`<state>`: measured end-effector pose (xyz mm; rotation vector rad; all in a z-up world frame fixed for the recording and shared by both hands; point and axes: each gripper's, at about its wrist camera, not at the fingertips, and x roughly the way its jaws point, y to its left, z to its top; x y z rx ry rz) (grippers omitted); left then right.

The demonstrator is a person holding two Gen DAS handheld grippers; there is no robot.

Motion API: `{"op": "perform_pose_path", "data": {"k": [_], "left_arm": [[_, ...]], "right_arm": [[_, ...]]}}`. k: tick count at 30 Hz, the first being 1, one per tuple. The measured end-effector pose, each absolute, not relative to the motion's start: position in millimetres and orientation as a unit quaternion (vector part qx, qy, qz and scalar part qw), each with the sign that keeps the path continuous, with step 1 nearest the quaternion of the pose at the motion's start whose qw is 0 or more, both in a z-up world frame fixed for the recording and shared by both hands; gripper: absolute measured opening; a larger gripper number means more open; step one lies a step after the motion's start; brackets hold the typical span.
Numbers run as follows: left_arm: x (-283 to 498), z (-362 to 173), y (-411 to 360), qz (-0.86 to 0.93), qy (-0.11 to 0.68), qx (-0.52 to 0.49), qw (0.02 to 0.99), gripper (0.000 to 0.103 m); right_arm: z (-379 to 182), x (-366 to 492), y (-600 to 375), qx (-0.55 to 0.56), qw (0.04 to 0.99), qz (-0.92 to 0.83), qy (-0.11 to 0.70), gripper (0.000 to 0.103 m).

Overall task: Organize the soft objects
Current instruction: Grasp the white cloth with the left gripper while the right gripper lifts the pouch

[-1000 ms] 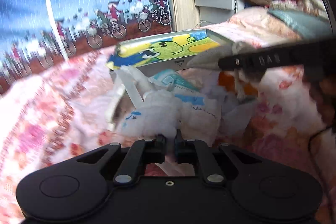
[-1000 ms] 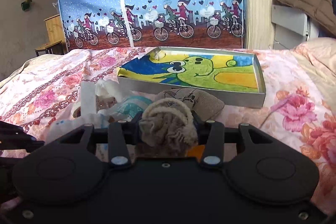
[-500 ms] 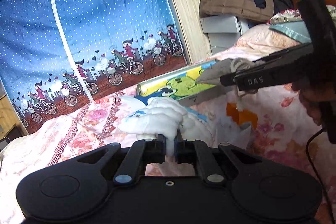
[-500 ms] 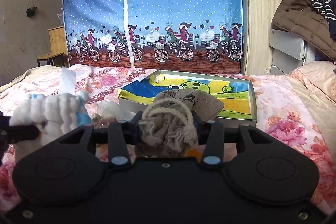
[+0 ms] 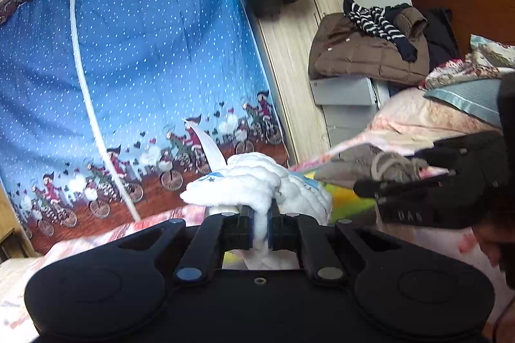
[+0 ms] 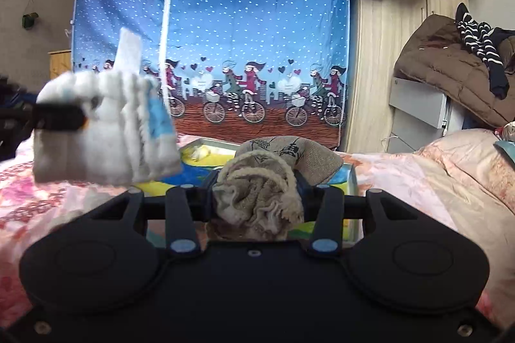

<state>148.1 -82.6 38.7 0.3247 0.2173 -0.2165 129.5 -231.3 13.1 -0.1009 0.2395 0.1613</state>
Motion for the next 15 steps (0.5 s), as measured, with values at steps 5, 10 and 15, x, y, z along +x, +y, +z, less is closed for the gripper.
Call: {"op": "perform_pose_path", "data": {"k": [5,10,15], "left_arm": [[228,29,-106,-0.092,0.077,0.136,0.983,0.008],[298,5,-134,-0.077,0.093,0.123,0.985,0.008],[346,-31,-147,-0.065,0.159,0.086,0.981,0.008]], "right_arm": [[6,176,-257,-0.018,0.989,0.061,0.134,0.037],[-6,215,-283,-0.003,0.989,0.057,0.14,0.037],[-33,245,-287,0.016,0.988,0.06,0.144,0.037]]}}
